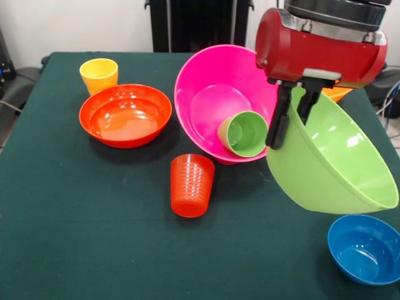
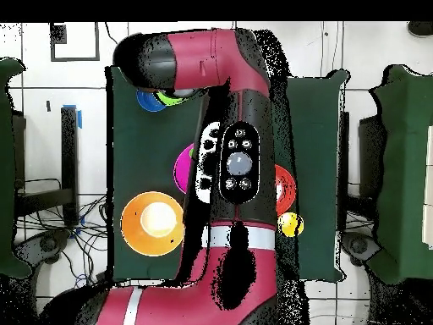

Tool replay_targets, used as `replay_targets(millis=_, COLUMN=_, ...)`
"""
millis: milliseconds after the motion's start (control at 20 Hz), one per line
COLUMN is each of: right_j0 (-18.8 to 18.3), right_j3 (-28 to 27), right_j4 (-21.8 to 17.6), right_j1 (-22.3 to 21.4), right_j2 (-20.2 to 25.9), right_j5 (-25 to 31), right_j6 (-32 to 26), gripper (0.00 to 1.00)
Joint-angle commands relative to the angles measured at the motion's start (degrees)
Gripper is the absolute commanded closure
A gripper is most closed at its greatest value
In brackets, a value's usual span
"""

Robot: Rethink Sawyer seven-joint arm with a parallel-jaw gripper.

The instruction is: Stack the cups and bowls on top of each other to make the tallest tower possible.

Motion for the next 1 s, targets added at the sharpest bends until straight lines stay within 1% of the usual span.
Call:
replay_targets(millis=50, right_j0=-2.04, right_j3=9.44, right_j4=-4.94, right_j1=-2.83, right_j2=3.37, right_j5=5.43, right_j6=-19.02, gripper=1.00)
replay_targets(millis=250, right_j0=-2.99, right_j3=11.71, right_j4=-5.80, right_j1=-3.63, right_j2=3.76, right_j5=4.00, right_j6=-19.06, gripper=1.00)
replay_targets(millis=400, right_j0=-3.19, right_j3=11.39, right_j4=-6.66, right_j1=-3.44, right_j2=4.32, right_j5=4.21, right_j6=-19.05, gripper=1.00)
replay_targets(millis=700, right_j0=-3.62, right_j3=13.01, right_j4=-8.12, right_j1=-3.93, right_j2=5.15, right_j5=2.52, right_j6=-18.92, gripper=1.00)
replay_targets(millis=800, right_j0=-3.46, right_j3=13.56, right_j4=-8.93, right_j1=-4.27, right_j2=5.53, right_j5=1.47, right_j6=-19.15, gripper=1.00)
replay_targets(millis=1000, right_j0=-2.89, right_j3=14.63, right_j4=-9.72, right_j1=-4.60, right_j2=5.63, right_j5=1.37, right_j6=-17.87, gripper=1.00)
